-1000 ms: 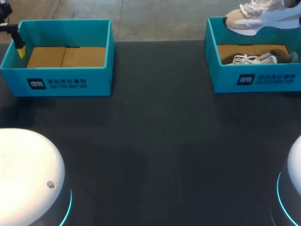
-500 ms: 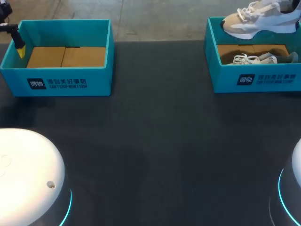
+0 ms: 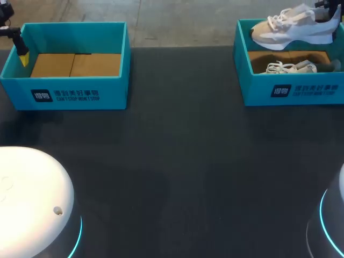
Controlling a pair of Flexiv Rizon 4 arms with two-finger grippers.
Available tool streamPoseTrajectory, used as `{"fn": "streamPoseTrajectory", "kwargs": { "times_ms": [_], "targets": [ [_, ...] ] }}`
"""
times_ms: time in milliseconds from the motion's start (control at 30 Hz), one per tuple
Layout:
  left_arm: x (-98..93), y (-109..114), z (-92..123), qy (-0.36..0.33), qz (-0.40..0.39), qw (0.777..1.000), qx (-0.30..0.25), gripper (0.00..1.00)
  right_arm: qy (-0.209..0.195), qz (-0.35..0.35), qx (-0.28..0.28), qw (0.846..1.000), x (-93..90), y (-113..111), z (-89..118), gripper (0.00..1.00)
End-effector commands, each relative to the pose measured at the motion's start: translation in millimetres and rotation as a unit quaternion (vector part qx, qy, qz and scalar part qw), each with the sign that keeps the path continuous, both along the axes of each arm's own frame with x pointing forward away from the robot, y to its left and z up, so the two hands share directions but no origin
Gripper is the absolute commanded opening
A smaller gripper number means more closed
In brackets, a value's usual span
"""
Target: Take the shoe out of the shoebox, open the shoe tongue, remove and reinsert the insole, then place the shoe into the shoebox
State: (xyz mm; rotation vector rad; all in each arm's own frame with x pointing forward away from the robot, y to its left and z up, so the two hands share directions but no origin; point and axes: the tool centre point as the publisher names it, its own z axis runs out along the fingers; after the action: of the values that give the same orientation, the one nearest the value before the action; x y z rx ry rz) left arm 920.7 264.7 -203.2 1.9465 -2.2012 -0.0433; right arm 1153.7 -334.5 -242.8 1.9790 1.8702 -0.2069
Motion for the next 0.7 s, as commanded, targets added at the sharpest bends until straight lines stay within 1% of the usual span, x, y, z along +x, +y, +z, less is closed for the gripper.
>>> {"fn": "streamPoseTrajectory", "kwargs": {
  "times_ms": [33,333,467,700],
  "targets": [
    [-1.8,0,1,-0.001,0.000,1.000,0.001,1.00,0.005,-0.004,0.003,1.000,9.4,-2,-9,0.00],
    [-1.8,0,1,-0.001,0.000,1.000,0.001,1.00,0.008,-0.012,0.004,1.000,13.4,-11,-21,0.00],
    [-1.8,0,1,-0.001,0.000,1.000,0.001,1.00,0.011,-0.014,0.002,1.000,14.6,-11,-27,0.00],
    [-1.8,0,1,-0.001,0.000,1.000,0.001,1.00,0.010,-0.021,0.009,1.000,15.3,-15,-41,0.00]
  ]
}}
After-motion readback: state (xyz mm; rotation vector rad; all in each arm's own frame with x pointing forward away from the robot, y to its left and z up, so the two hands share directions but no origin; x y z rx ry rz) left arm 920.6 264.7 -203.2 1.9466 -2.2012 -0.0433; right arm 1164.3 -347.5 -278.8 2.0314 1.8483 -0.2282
